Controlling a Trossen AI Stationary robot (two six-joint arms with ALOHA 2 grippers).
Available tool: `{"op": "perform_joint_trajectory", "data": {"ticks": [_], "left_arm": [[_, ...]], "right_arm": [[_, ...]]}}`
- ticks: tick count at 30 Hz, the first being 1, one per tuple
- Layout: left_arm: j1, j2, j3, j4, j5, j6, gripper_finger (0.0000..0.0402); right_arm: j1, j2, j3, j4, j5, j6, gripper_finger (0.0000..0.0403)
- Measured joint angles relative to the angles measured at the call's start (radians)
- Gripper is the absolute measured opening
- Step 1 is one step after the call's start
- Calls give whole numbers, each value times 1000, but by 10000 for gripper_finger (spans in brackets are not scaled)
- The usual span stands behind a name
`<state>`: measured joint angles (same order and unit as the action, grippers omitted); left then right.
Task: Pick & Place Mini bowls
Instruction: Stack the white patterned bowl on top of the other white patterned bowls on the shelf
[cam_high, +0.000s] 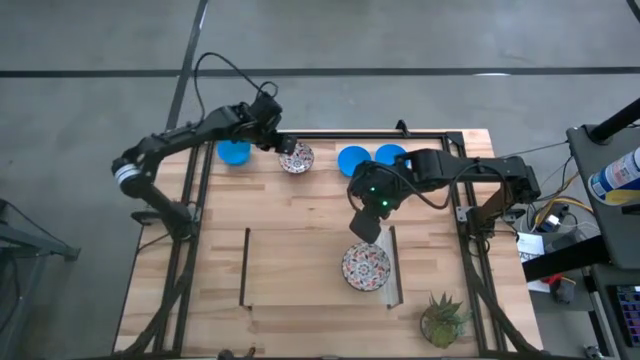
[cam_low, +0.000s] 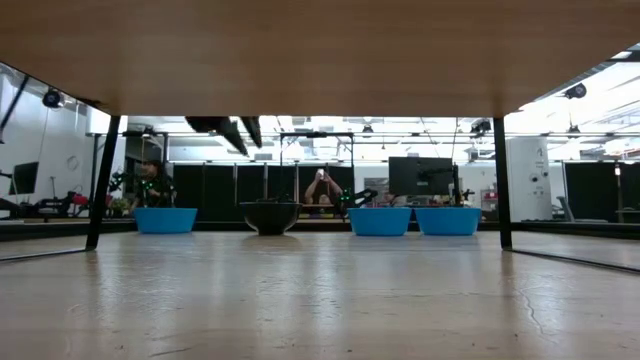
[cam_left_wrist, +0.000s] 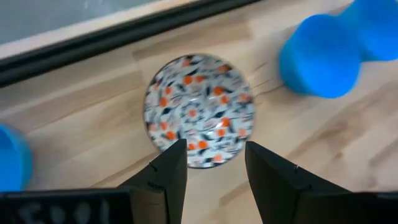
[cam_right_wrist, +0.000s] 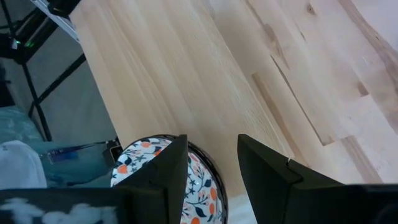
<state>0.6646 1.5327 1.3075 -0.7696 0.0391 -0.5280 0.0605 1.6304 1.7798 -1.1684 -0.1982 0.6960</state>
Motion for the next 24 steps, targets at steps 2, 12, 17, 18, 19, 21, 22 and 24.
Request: {"op": "perform_joint_trajectory", "data": {"ticks": [2, 12, 17, 18, 19, 21, 22, 24], "left_arm": [[17, 27, 0, -15, 0, 4, 154], [55, 142, 0, -28, 29, 20, 154], [54, 186, 0, -27, 34, 20, 154], [54, 193, 0, -28, 34, 20, 154], [54, 198, 0, -28, 34, 20, 154], [54, 209, 0, -27, 34, 20, 154], [54, 215, -1, -27, 34, 20, 154], [54, 227, -2, -28, 34, 20, 154]], "right_arm": [[0, -1, 0, 7, 0, 1, 137], [-3, -1, 0, 8, 1, 3, 137], [-3, -1, 0, 8, 3, 0, 137], [-3, -1, 0, 9, 3, 0, 137], [-3, -1, 0, 9, 3, 0, 137], [-3, -1, 0, 9, 7, 0, 137], [-3, -1, 0, 9, 11, 0, 137], [-3, -1, 0, 8, 14, -1, 137]]}}
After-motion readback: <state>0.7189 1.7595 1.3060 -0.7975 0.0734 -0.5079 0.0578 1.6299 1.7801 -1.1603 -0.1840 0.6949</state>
